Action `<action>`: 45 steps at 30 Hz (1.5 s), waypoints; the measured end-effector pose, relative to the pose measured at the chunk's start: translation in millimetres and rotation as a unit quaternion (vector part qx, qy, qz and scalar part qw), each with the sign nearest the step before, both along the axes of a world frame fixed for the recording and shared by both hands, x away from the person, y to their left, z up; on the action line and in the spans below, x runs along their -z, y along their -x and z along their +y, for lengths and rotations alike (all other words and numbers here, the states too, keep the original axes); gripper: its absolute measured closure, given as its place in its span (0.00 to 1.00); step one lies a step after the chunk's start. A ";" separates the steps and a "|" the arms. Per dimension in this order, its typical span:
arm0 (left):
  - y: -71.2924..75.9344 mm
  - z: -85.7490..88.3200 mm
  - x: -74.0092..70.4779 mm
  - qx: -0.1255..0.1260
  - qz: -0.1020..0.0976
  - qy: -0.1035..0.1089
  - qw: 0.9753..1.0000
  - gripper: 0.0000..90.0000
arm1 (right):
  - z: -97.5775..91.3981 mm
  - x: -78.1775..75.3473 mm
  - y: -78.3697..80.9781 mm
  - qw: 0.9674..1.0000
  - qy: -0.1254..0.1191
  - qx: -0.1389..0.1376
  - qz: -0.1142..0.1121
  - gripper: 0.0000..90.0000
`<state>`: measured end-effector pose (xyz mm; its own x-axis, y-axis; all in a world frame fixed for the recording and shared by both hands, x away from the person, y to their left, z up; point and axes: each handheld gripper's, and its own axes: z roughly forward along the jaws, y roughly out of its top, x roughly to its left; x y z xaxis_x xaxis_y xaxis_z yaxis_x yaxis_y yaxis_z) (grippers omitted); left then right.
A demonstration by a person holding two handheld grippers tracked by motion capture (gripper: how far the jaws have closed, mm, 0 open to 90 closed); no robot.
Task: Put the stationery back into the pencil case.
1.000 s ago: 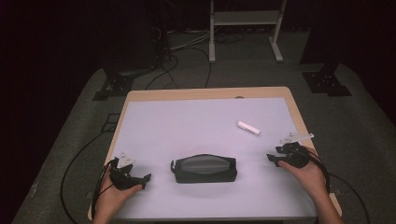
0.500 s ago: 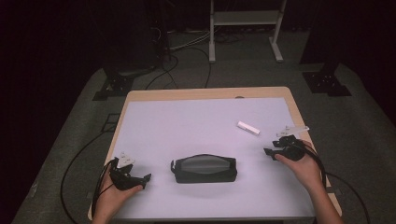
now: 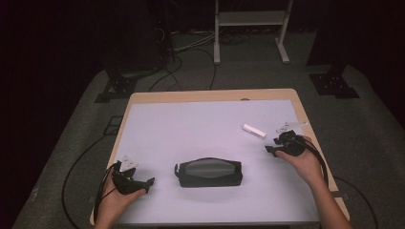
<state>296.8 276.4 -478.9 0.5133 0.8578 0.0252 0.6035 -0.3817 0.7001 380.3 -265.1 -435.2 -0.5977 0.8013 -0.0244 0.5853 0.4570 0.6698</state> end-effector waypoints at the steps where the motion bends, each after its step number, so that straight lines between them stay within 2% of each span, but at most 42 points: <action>1: 0.0 0.0 0.0 0.000 0.000 0.000 1.000 0.00 | 1.0 -0.1 -1.5 1.000 0.001 -0.001 0.002 0.53; 6: 0.0 0.0 0.0 0.000 0.000 0.000 1.000 0.00 | 5.8 -0.8 -13.6 1.000 0.013 -0.007 0.004 0.53; 17: -0.1 0.1 0.0 0.000 0.000 0.001 1.000 0.00 | 13.4 -1.1 -31.0 1.000 0.013 -0.012 0.011 0.53; 23: -0.1 0.1 0.2 0.000 0.000 0.001 1.000 0.00 | 16.1 1.1 -42.3 0.999 0.023 -0.021 0.012 0.53; 31: -0.2 0.0 0.4 0.000 -0.001 0.002 1.000 0.00 | 18.9 2.0 -58.3 0.999 0.017 -0.027 0.011 0.53; 45: -0.3 0.2 0.4 0.000 -0.001 0.002 1.000 0.00 | 19.6 9.7 -81.0 0.999 -0.012 -0.040 0.013 0.54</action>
